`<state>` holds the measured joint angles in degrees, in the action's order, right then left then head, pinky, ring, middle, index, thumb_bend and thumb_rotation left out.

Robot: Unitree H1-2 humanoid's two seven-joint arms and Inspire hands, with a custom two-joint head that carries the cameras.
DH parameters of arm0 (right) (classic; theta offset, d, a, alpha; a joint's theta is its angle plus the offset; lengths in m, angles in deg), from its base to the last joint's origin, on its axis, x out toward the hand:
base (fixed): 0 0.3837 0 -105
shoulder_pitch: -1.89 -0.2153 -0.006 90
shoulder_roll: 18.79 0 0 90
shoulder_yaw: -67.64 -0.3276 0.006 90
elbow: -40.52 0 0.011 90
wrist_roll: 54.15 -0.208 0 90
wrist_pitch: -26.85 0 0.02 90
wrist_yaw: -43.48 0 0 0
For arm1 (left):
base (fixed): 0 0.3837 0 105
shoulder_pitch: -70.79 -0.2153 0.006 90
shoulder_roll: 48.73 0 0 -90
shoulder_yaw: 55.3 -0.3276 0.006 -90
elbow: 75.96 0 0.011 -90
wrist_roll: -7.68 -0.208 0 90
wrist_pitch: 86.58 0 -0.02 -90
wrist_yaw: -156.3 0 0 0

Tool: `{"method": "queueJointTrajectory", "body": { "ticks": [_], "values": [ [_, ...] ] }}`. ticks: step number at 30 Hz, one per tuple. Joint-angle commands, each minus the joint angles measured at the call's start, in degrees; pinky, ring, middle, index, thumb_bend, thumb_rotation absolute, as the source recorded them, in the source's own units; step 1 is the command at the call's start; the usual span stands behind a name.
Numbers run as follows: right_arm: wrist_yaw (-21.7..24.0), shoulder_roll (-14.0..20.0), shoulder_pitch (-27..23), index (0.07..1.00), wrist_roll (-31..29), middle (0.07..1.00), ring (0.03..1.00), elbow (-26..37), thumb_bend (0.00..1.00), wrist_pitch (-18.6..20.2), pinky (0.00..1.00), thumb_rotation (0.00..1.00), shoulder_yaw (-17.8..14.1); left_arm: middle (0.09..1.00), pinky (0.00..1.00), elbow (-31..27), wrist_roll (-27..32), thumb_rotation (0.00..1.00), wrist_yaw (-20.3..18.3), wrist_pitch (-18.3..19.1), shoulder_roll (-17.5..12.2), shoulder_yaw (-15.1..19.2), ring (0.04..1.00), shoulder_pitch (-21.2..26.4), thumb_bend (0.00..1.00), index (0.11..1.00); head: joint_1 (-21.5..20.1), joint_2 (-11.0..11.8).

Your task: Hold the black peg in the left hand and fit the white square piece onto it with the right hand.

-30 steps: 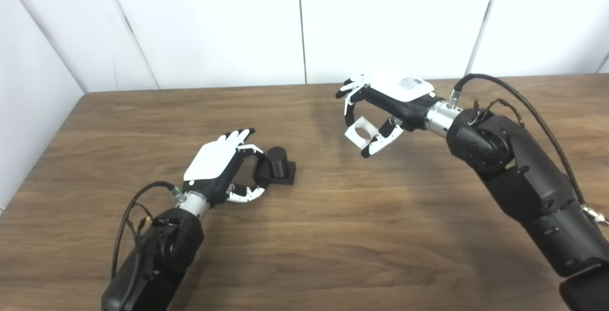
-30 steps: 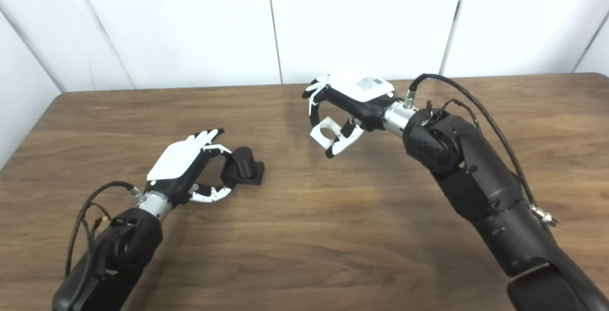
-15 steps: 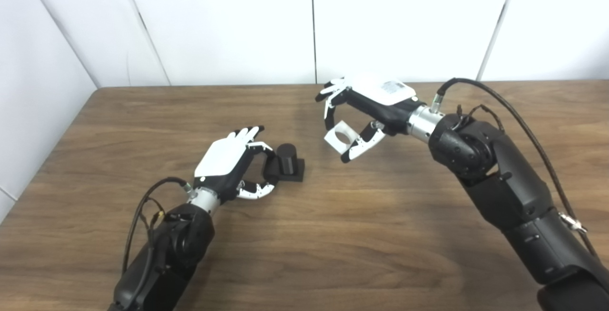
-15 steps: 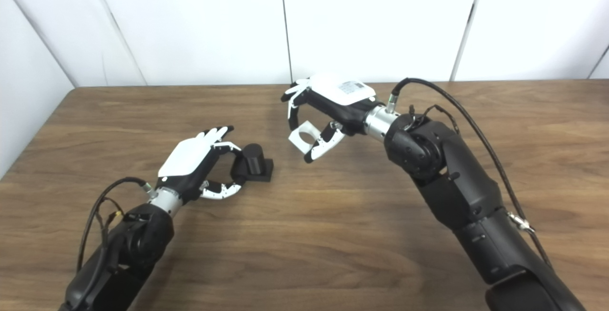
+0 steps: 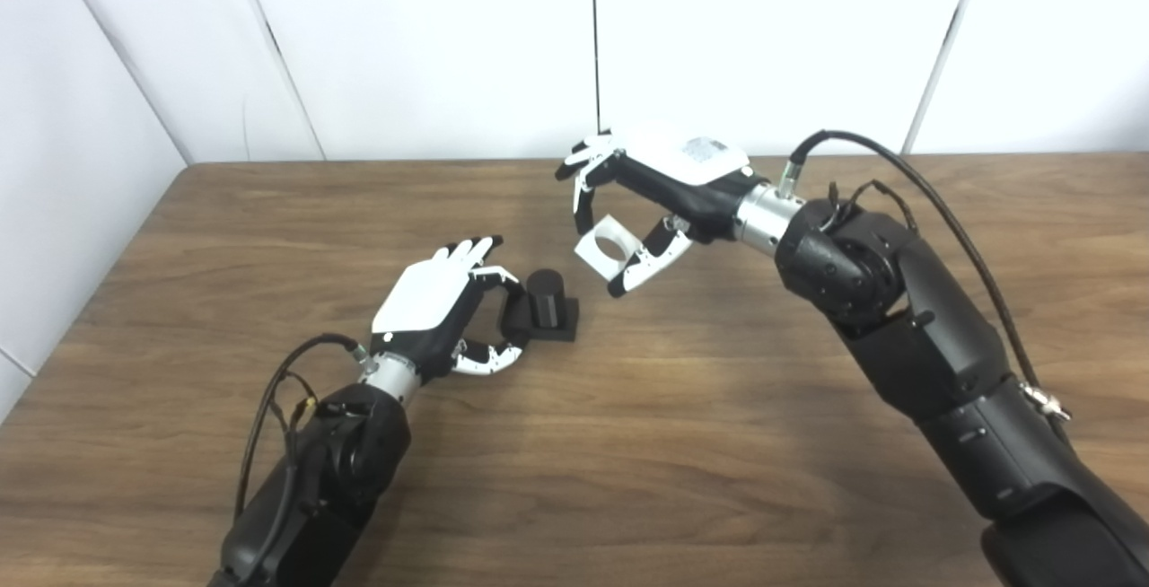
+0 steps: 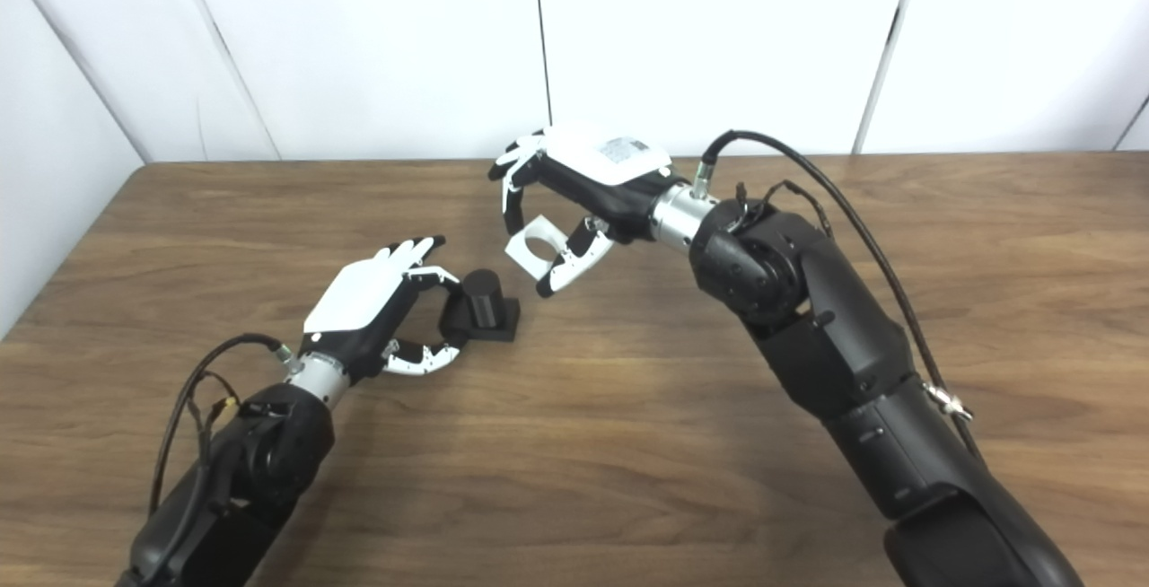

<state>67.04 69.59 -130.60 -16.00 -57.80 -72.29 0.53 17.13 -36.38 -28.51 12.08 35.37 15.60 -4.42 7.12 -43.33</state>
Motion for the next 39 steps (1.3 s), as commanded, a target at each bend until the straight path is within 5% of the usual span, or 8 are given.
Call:
{"method": "queueJointTrajectory", "body": {
  "ticks": [1,39],
  "values": [
    [-1.72,-0.50,-3.81,0.481,-1.19,0.825,0.903,0.26,0.52,-1.52,0.94,0.14,-0.68,0.996,1.00,1.80,-1.47,0.20,-1.32,0.81,0.63,-1.54,1.000,0.03,0.74,0.645,0.23,0.03],
    [-2.51,-5.13,-6.51,0.481,-0.34,0.826,0.902,-5.11,0.52,-0.81,0.96,0.14,1.44,0.998,1.00,1.85,-1.83,0.24,0.06,1.78,1.40,-2.14,1.000,-0.18,0.73,0.647,2.41,0.00]
  ]
}}
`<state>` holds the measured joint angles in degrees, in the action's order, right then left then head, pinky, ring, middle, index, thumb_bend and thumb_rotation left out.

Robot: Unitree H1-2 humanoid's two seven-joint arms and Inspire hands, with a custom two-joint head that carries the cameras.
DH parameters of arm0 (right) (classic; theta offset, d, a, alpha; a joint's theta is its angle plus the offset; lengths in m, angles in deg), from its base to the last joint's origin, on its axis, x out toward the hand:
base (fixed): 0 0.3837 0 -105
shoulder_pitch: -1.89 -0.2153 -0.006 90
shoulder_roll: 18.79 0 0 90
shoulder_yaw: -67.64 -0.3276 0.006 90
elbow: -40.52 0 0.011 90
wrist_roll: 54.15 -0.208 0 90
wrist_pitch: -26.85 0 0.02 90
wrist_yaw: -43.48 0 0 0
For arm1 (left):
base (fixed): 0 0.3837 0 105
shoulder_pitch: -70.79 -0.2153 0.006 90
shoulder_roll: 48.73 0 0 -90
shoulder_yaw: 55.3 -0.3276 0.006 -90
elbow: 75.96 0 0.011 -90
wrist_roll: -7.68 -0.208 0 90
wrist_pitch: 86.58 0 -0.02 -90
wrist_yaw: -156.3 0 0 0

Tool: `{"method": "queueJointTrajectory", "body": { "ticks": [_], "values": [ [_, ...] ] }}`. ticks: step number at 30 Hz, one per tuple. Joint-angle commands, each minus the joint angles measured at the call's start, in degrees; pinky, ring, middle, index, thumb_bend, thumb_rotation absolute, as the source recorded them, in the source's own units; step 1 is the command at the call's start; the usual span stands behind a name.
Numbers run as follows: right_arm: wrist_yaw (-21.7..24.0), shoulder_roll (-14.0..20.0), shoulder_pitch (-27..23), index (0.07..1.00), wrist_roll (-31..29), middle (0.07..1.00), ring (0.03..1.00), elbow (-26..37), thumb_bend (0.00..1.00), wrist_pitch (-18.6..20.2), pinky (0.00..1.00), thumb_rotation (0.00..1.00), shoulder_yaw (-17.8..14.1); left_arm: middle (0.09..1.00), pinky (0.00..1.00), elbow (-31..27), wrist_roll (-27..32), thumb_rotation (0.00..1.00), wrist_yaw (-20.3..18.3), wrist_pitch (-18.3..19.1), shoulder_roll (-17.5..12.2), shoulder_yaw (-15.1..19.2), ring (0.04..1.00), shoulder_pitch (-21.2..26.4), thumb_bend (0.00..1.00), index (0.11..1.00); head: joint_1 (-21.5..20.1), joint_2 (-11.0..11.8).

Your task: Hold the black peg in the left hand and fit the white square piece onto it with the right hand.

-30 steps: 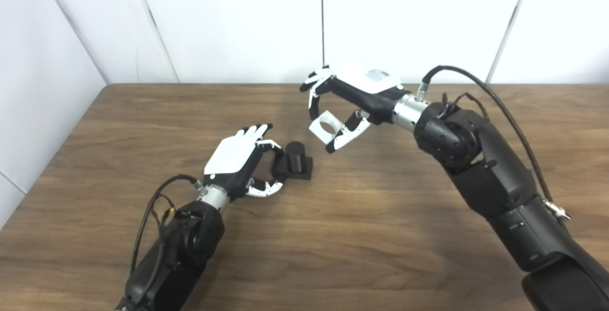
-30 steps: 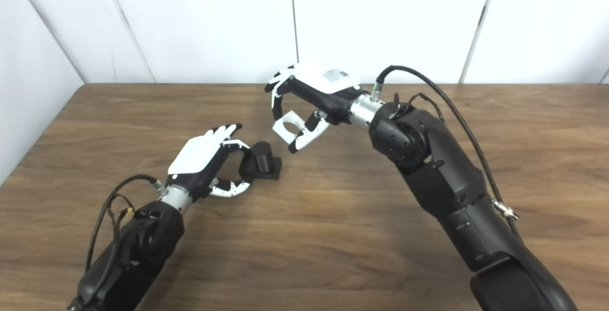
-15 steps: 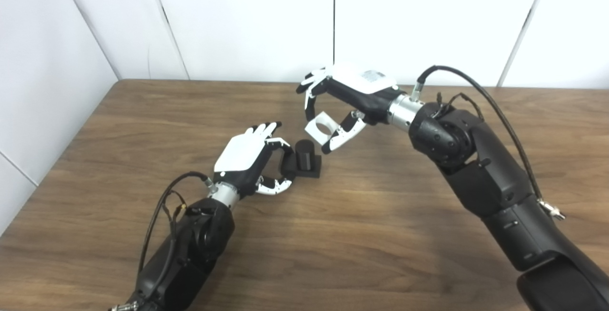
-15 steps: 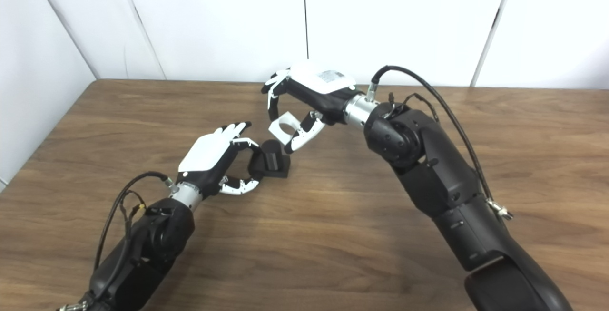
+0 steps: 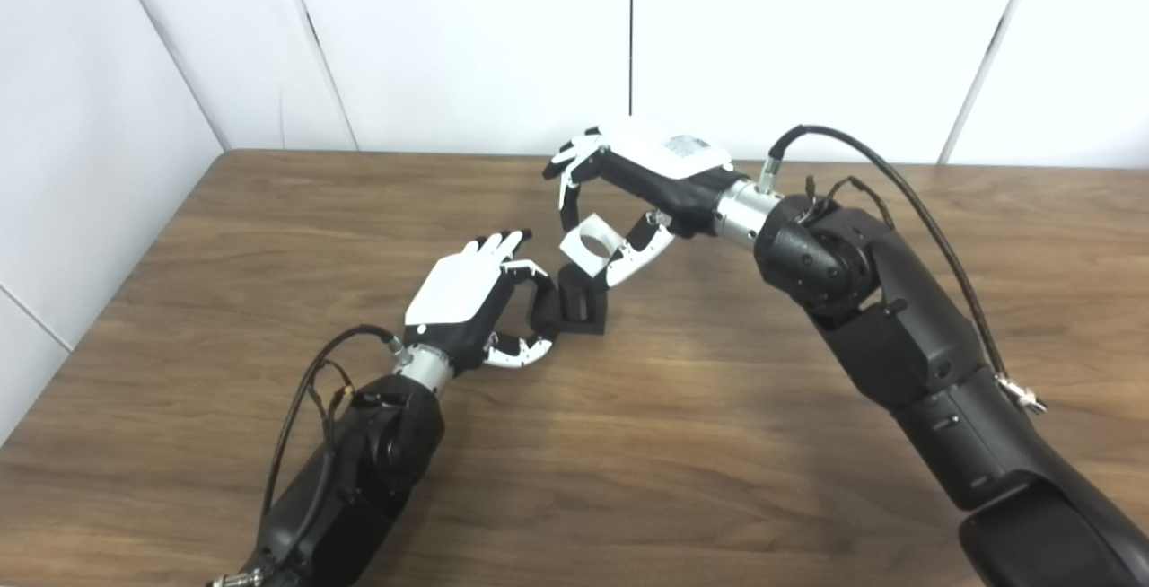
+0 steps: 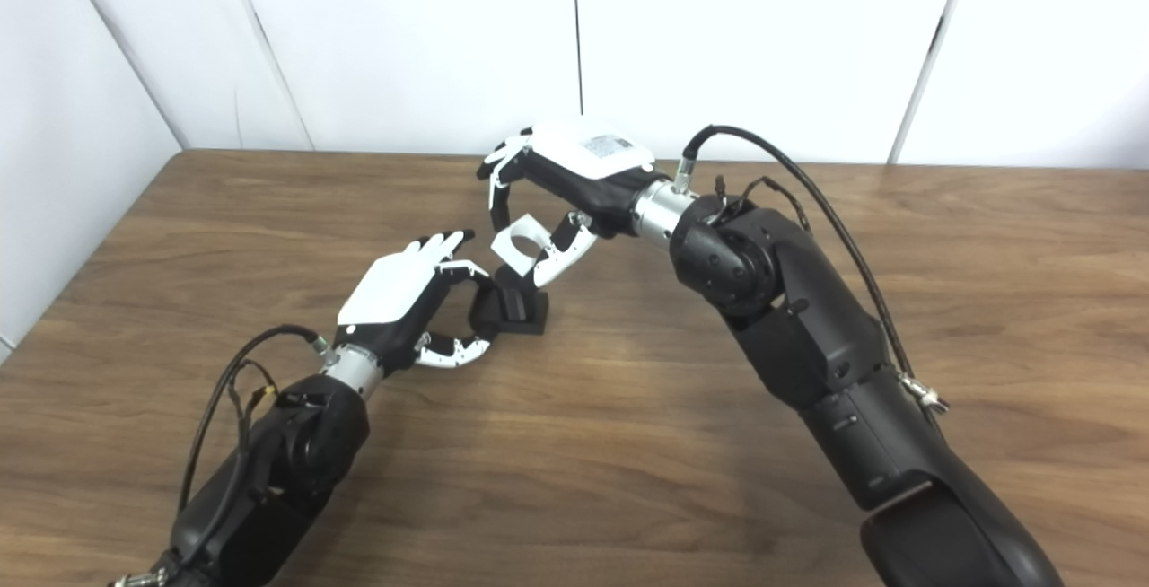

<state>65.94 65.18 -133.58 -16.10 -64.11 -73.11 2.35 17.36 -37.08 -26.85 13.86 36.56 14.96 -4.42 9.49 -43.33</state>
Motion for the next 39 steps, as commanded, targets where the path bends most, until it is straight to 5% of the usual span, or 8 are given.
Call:
{"method": "queueJointTrajectory", "body": {
  "ticks": [1,39],
  "values": [
    [-1.32,-0.72,-3.50,0.481,-0.19,0.827,0.903,1.25,0.52,0.10,0.96,0.14,-0.35,0.997,1.00,1.58,-1.10,0.23,-1.52,0.00,0.28,-1.51,1.000,-0.20,0.73,0.646,0.09,-0.01],
    [-2.72,-1.52,-2.74,0.483,0.28,0.840,0.913,-2.67,0.52,-0.63,0.93,0.14,0.90,1.000,1.00,0.32,-1.81,0.24,-1.94,0.98,0.84,-1.70,1.000,-0.70,0.72,0.641,1.67,0.64]
  ]
}}
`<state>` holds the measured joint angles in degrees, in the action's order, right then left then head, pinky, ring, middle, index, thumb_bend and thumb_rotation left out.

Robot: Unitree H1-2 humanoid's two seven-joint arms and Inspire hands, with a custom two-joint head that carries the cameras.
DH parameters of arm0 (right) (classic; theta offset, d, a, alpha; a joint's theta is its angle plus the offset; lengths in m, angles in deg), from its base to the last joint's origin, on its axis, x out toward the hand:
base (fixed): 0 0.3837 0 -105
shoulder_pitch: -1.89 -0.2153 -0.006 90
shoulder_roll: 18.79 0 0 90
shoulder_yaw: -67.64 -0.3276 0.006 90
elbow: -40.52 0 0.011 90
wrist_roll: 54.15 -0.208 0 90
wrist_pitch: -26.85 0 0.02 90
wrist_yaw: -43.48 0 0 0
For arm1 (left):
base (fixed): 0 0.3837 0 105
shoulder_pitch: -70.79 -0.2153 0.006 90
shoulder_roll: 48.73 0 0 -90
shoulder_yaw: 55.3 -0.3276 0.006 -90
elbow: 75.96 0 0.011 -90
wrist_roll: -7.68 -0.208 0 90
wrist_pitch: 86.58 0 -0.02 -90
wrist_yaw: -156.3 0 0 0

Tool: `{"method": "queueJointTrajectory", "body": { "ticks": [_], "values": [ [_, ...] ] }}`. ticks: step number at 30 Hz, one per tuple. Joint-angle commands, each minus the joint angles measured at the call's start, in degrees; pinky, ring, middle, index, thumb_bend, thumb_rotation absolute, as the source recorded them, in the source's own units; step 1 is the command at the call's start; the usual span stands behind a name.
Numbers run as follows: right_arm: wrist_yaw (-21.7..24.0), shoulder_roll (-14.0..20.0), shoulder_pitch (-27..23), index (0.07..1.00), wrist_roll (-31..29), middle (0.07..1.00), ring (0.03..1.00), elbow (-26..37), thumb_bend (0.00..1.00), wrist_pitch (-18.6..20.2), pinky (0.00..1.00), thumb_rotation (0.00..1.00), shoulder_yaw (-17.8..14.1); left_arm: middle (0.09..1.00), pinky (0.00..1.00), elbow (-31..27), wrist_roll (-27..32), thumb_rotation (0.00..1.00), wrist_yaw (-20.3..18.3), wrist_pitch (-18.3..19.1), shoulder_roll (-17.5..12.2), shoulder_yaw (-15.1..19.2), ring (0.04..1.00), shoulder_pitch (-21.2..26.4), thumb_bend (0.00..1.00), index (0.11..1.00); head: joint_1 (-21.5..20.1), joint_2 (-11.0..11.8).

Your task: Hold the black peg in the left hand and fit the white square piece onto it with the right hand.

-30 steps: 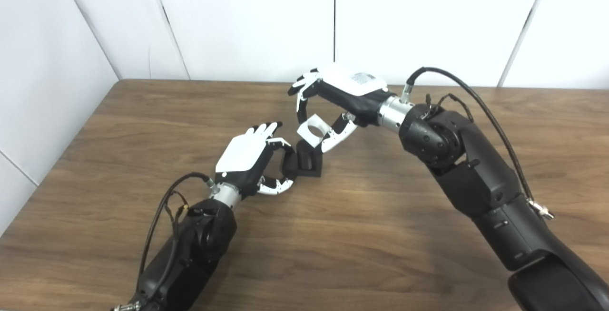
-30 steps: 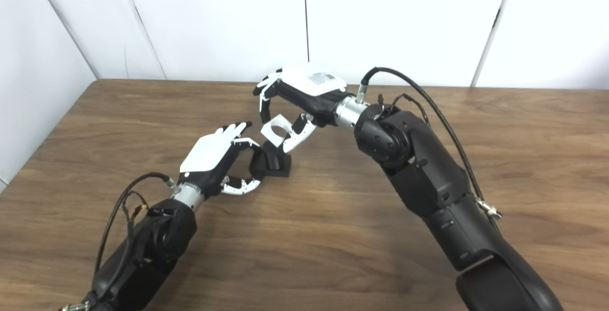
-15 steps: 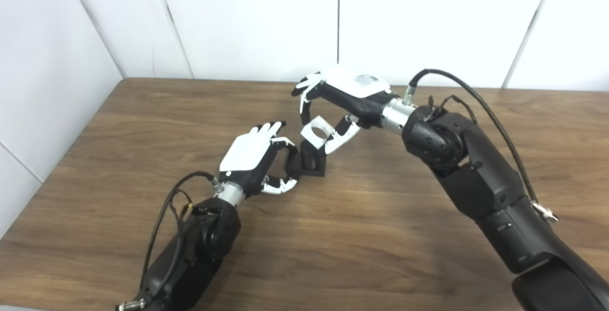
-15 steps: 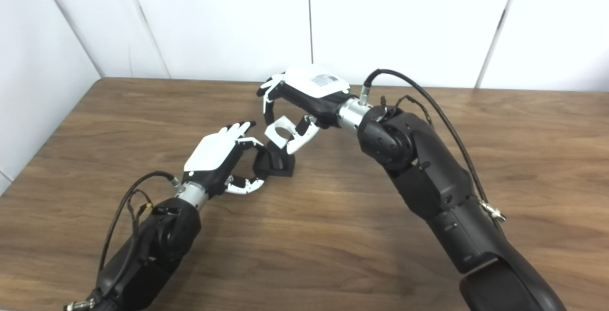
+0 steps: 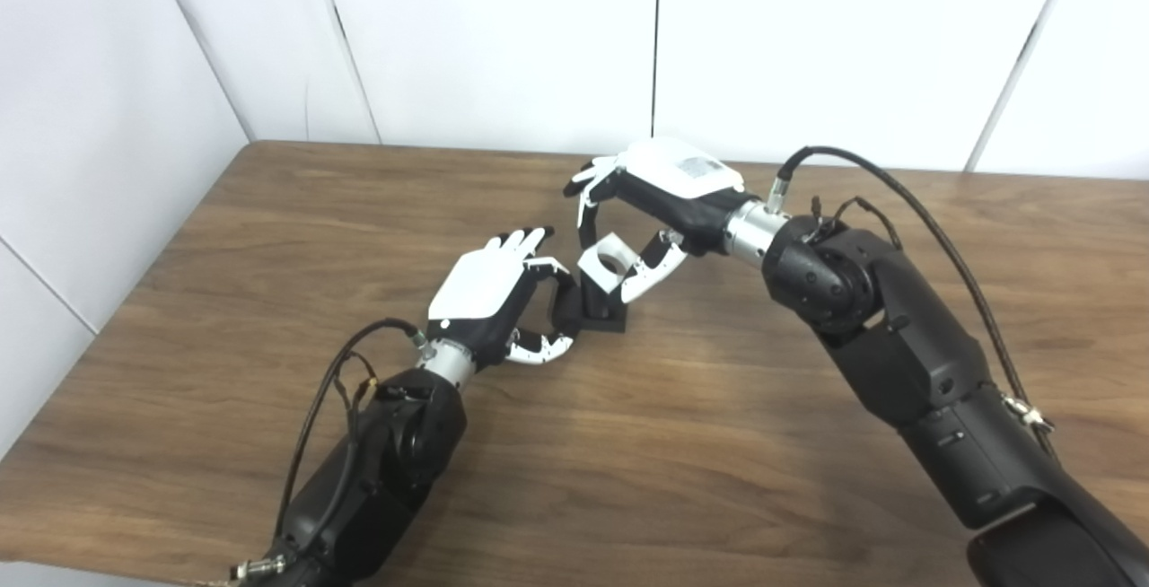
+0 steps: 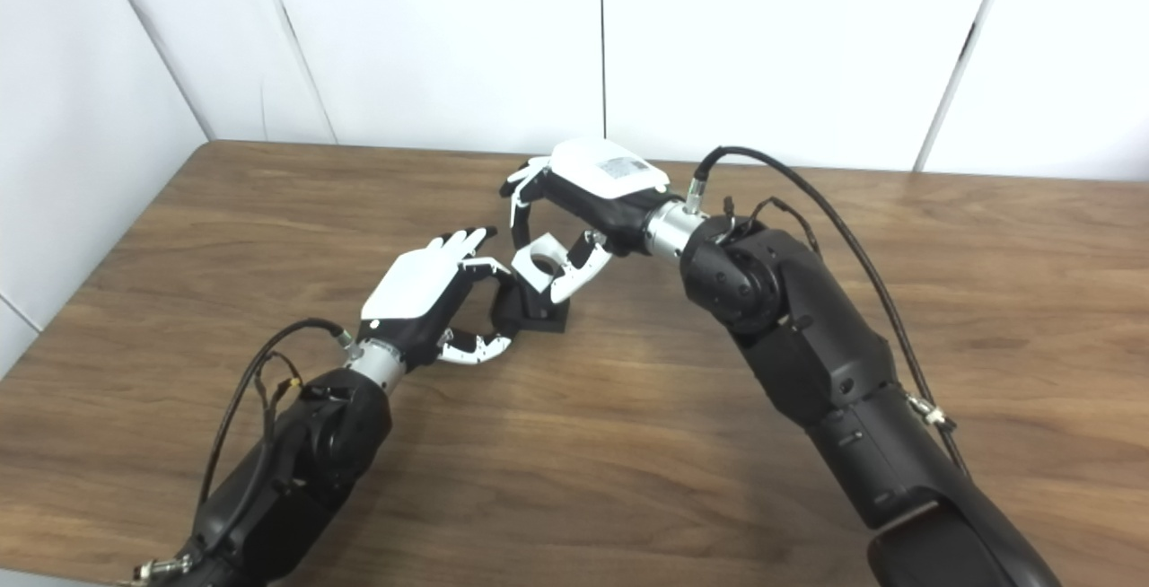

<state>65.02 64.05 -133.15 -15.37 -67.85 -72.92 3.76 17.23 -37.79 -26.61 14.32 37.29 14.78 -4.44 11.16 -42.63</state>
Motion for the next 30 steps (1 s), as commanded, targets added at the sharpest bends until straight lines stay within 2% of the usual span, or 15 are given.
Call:
{"method": "queueJointTrajectory", "body": {
  "ticks": [1,20,30],
  "values": [
    [-1.81,-0.39,-3.19,0.482,-0.43,0.839,0.912,1.01,0.52,-0.76,0.93,0.14,-0.50,1.000,1.00,0.50,-0.97,0.23,-2.19,0.57,0.19,-1.47,1.000,-0.66,0.73,0.645,-0.05,-0.06],
    [-2.30,-0.42,-3.24,0.482,-0.34,0.833,0.902,-0.37,0.52,-1.16,0.92,0.14,-0.38,1.000,1.00,1.25,-1.13,0.25,-1.48,0.27,0.83,-1.76,1.000,-0.50,0.73,0.644,0.71,-0.02],
    [-1.89,-0.81,-3.20,0.483,-0.65,0.834,0.908,-0.66,0.52,-0.69,0.96,0.14,0.15,1.000,1.00,0.47,-1.25,0.24,-2.27,1.13,1.09,-2.02,1.000,-0.68,0.73,0.648,1.08,-0.24]
  ]
}}
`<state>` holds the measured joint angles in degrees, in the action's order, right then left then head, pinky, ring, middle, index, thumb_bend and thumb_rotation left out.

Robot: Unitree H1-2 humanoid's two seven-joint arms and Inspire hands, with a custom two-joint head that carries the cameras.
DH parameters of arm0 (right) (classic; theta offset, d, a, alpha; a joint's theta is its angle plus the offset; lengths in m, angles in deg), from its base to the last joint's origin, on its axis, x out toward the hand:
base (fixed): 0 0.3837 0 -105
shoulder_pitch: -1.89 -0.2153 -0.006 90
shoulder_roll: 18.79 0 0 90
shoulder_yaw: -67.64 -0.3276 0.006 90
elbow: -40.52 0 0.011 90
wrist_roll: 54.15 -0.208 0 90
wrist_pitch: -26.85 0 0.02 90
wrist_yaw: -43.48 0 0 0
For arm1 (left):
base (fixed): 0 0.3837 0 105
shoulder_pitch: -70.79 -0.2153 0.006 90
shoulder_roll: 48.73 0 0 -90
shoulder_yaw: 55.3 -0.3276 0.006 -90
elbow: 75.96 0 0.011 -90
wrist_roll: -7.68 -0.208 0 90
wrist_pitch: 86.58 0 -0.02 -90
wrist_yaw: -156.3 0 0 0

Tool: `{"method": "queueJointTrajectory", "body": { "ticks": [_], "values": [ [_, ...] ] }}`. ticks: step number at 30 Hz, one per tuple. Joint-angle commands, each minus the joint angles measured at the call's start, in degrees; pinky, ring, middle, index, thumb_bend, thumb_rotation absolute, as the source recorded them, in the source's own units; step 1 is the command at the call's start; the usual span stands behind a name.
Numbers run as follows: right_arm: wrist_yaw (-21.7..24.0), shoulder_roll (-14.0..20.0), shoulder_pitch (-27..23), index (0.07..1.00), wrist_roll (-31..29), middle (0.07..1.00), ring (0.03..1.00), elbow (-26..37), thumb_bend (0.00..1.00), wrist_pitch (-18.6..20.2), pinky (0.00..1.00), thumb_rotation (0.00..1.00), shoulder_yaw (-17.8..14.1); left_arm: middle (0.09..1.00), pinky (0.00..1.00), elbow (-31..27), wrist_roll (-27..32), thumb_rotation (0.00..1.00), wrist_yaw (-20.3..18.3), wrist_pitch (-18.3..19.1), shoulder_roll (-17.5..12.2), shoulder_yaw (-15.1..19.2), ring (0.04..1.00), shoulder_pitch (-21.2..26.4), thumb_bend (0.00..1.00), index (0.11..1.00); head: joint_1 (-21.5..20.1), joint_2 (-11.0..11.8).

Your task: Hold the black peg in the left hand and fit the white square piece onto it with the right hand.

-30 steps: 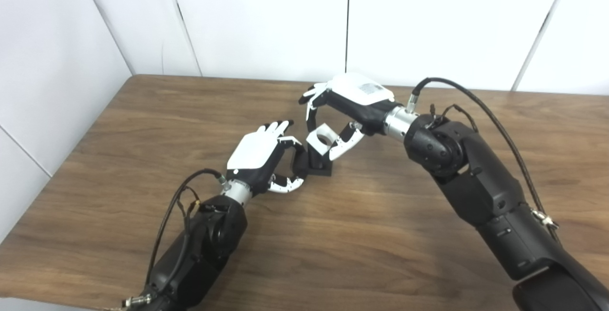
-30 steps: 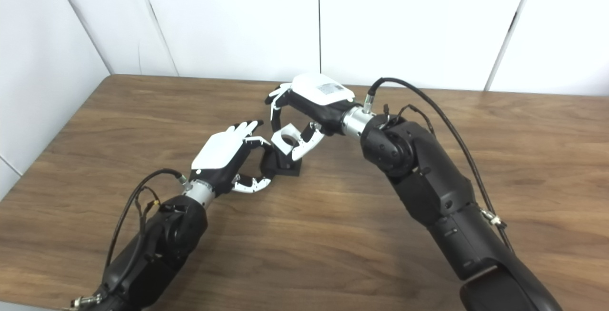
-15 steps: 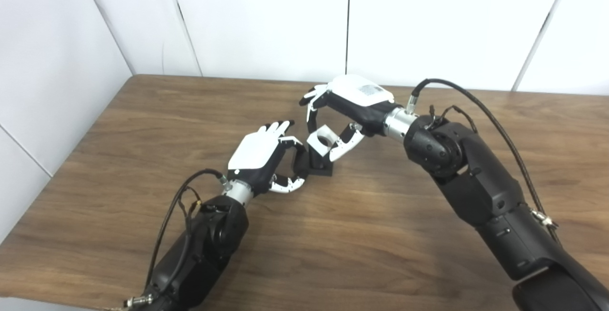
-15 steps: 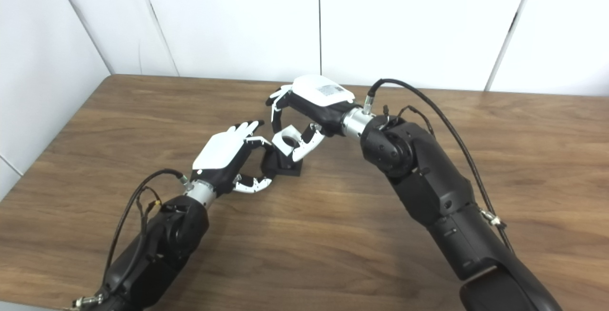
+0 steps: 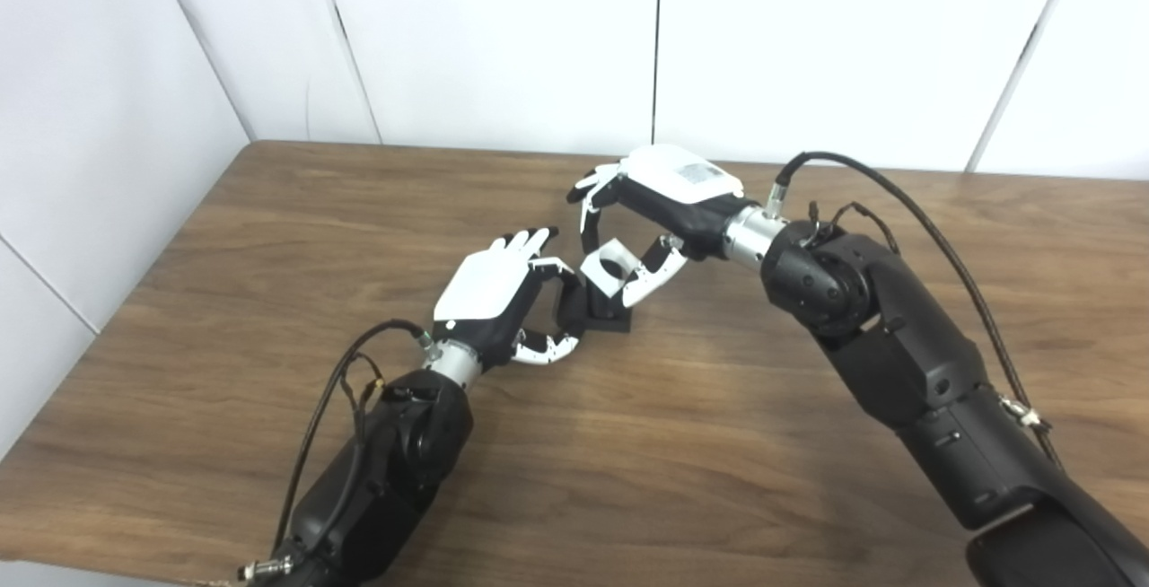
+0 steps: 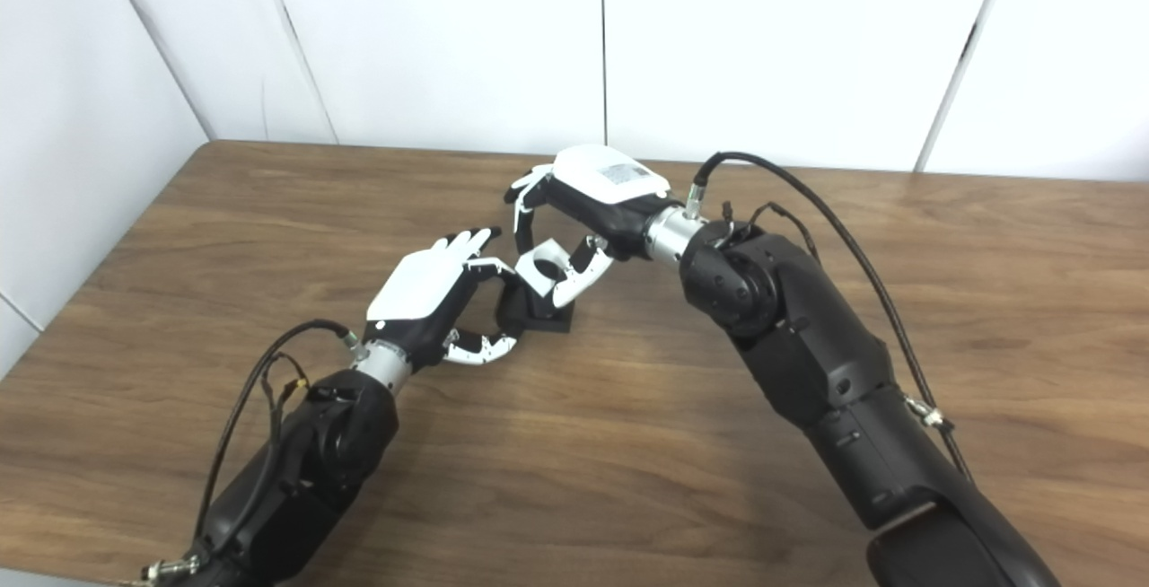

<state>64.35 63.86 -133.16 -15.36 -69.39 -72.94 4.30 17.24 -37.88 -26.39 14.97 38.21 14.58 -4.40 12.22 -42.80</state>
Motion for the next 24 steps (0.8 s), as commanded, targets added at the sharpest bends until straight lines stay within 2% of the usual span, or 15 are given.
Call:
{"method": "queueJointTrajectory", "body": {
  "ticks": [1,9,24],
  "values": [
    [-1.09,-0.66,-3.18,0.483,-0.64,0.835,0.911,0.95,0.52,-0.43,0.96,0.14,-0.35,1.000,1.00,0.34,-1.19,0.24,-2.60,0.61,0.18,-1.85,1.000,-0.74,0.73,0.648,0.03,-0.07],
    [-0.32,-1.07,-3.13,0.484,-0.69,0.850,0.929,-0.20,0.52,0.93,0.99,0.14,-0.11,1.000,1.00,0.41,-1.18,0.25,-2.40,0.86,0.21,-2.27,1.000,-0.52,0.72,0.645,0.23,-0.19],
    [-1.89,-1.20,-3.24,0.483,-0.57,0.835,0.915,-2.29,0.52,-0.75,0.98,0.14,0.65,1.000,1.00,-0.75,-1.22,0.25,-3.14,2.24,0.46,-2.63,1.000,-0.65,0.72,0.651,1.11,-0.40]
  ]
}}
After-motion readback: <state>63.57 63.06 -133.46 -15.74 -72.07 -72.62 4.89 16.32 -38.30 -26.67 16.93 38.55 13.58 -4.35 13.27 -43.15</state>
